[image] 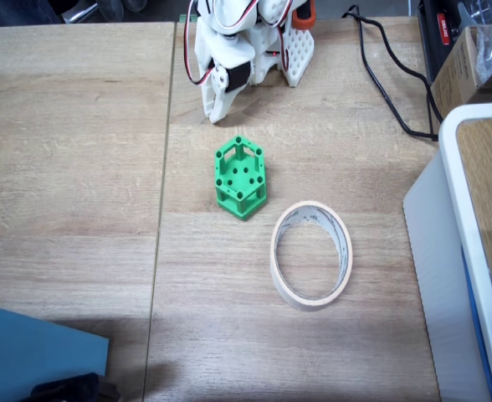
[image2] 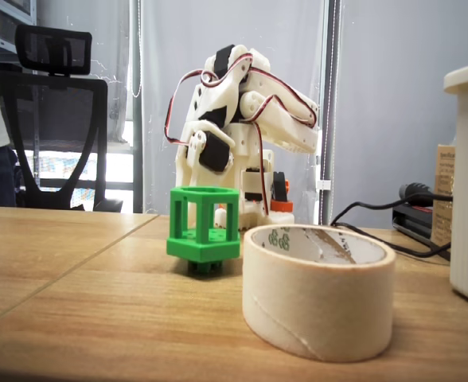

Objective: Grasp a component and put it in the bin.

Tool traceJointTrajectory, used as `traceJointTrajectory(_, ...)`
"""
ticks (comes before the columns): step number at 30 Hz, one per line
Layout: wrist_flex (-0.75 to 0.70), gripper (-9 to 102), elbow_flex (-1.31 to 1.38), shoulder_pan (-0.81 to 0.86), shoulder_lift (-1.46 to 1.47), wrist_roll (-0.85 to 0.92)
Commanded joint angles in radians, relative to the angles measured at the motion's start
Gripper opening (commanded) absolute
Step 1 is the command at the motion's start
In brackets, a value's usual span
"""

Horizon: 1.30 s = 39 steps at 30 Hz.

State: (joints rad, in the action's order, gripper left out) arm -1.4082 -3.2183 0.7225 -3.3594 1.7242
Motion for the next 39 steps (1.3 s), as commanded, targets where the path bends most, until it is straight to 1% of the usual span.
traceJointTrajectory(1, -0.041, 0, -0.006, -0.005, -0.006, 0.002)
traceJointTrajectory(20, -0.041, 0, 0.026, -0.003, 0.005, 0.002)
traceJointTrajectory(33, -0.055, 0, 0.437, -0.005, 0.014, 0.002)
traceJointTrajectory(39, -0.046, 0, 0.569, -0.008, 0.160, 0.002)
